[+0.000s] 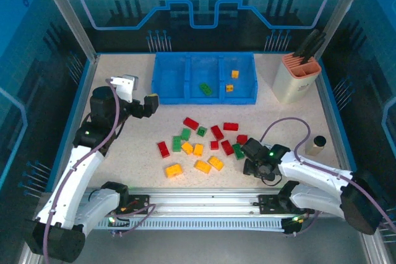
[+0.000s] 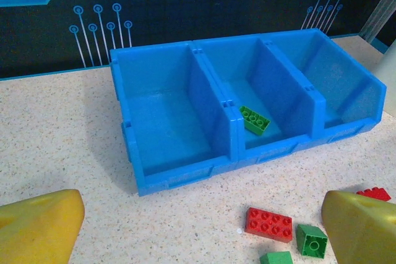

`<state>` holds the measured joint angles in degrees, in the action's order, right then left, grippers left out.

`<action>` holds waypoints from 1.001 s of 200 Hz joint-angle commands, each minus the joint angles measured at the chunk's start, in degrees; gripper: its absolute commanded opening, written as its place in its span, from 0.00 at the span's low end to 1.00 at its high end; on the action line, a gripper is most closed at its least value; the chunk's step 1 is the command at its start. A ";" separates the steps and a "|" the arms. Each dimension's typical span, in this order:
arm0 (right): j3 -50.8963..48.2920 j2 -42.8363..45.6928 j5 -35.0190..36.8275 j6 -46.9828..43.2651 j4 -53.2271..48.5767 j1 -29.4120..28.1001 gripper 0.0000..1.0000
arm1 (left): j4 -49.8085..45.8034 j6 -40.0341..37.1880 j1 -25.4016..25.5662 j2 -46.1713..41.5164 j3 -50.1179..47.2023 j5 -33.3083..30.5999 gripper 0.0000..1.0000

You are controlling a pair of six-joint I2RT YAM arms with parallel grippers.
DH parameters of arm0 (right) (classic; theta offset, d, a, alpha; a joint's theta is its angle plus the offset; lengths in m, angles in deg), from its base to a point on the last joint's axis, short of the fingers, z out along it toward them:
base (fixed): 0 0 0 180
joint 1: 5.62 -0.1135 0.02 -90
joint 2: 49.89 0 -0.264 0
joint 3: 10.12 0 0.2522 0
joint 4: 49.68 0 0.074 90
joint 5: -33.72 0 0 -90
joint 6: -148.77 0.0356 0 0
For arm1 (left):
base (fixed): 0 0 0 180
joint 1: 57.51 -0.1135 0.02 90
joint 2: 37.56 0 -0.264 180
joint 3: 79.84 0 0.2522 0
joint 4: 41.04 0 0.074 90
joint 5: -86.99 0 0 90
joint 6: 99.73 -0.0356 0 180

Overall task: Sort the legos into containers by color
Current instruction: Pick up the lego from the bottom-right of the table, then place the lego in the container.

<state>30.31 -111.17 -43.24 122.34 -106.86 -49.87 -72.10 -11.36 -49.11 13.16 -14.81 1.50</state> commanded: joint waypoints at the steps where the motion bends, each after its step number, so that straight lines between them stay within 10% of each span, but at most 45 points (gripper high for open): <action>1: 1.59 -2.70 -0.29 -0.46 0.51 -0.74 0.61 | 1.30 0.30 -0.32 -0.23 -0.55 -1.96 0.99; 90: 9.34 -10.97 -1.66 -6.62 1.87 1.22 0.40 | 6.77 4.34 -0.32 -2.62 -2.51 -11.47 1.00; 200: 64.67 -39.48 0.60 -38.89 -8.52 6.95 0.39 | 3.12 3.17 -0.27 -4.32 -1.09 -13.69 0.99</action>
<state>85.52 -142.86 -42.78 93.32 -112.98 -44.77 -67.88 -8.19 -49.11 8.88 -16.89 -9.90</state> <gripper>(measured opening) 0.480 0.995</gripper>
